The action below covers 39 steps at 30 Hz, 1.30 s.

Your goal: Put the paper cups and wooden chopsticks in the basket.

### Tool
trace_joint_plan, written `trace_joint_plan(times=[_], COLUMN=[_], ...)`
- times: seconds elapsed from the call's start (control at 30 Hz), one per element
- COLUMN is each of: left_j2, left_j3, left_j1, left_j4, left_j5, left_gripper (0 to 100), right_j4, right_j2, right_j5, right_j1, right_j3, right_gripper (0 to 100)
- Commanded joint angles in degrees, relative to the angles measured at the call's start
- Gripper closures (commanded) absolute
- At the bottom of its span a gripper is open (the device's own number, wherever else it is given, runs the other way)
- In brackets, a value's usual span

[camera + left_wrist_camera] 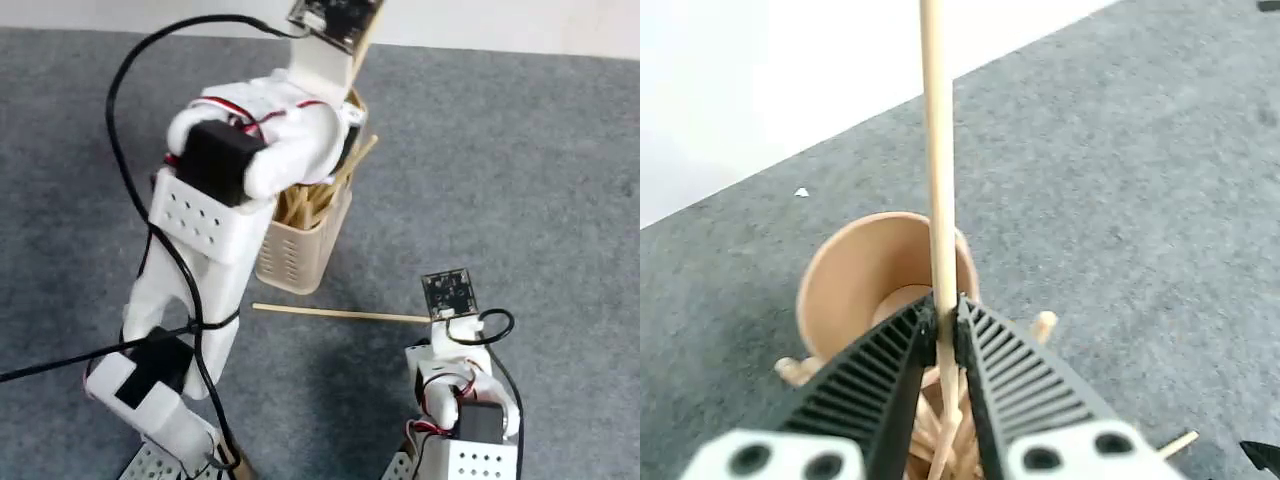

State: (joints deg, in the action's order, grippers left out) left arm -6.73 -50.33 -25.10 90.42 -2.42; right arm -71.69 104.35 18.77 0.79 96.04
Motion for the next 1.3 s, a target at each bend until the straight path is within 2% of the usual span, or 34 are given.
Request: trace_joint_plan(times=[0.0,0.17,0.3,0.47,0.57,0.67,0.73,0.87,1.03,1.1,1.2,1.27], left_j2=[2.7,3.7,7.5,14.9,22.1,29.7,34.7,42.4,44.4,44.4,44.6,44.8], left_j3=[-1.9,-2.3,-2.1,-1.6,4.5,16.0,24.1,40.6,61.6,68.4,74.8,77.1], left_j1=[-0.6,-0.3,-0.1,-0.3,-0.5,-0.2,-0.2,-0.2,-0.2,-0.2,-0.2,-0.2], left_j4=[-0.4,1.4,8.9,10.5,10.5,10.0,4.9,-13.0,-37.5,-44.9,-51.1,-51.3], left_j5=[-0.4,-0.9,-4.8,-1.4,-1.1,0.7,1.9,2.8,2.8,2.9,2.9,2.9], left_gripper=[100,100,100,100,100,100,100,100,100,100,100,100], right_j4=[-0.3,-0.3,-0.3,-0.3,-0.3,-0.3,-0.3,-0.3,-0.3,-0.3,-0.3,-0.3], right_j2=[0.7,0.7,0.7,0.7,0.7,0.7,0.7,0.7,0.7,0.7,0.7,0.7], right_j5=[0.5,0.5,0.5,0.5,0.5,0.5,0.5,0.5,0.5,0.5,0.5,0.5], right_j1=[-0.7,-0.7,-0.7,-0.7,-0.7,-0.7,-0.7,-0.7,-0.7,-0.7,-0.7,-0.7], right_j3=[6.7,6.7,6.7,6.7,6.7,6.7,6.7,6.7,6.7,6.7,6.7,6.7], right_gripper=[82.9,82.9,82.9,82.9,82.9,82.9,82.9,82.9,82.9,82.9,82.9,82.9])
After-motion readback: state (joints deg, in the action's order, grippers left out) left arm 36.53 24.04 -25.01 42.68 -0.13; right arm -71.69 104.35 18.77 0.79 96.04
